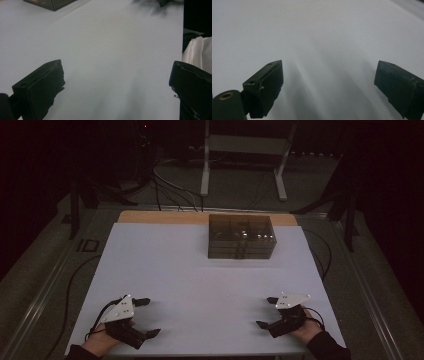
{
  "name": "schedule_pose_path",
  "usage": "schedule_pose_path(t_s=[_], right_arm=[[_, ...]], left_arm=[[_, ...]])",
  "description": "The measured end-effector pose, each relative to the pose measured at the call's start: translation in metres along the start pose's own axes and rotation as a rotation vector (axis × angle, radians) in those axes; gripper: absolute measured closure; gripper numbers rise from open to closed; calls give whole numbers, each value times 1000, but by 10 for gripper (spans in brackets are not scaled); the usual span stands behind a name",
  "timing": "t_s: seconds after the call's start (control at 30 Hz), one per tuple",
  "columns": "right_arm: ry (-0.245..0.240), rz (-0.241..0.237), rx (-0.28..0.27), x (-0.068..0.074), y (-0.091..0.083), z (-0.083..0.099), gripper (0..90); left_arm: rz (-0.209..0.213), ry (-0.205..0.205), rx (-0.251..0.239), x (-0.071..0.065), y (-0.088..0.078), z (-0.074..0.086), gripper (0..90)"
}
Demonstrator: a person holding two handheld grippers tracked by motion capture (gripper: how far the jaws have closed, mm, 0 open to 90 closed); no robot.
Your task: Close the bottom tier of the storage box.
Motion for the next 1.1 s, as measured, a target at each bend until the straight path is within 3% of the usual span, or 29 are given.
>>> schedule_pose_path(t_s=[0.17,1.1], right_arm=[[-2,1,4,0,-2,5,86],[-27,13,-12,-1,8,-3,87]], left_arm=[[0,0,0,0,0,0,2],[1,3,0,-1,0,0,2]])
Point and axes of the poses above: each handheld gripper's, and its own axes: y roughly forward along the jaws, z roughly out of its underside, x roughly to its left, the point moved 8 cm from there along y, roughly forward along the jaws, and after that the axes turned 13 degrees about -y, right-handed, at the moved point
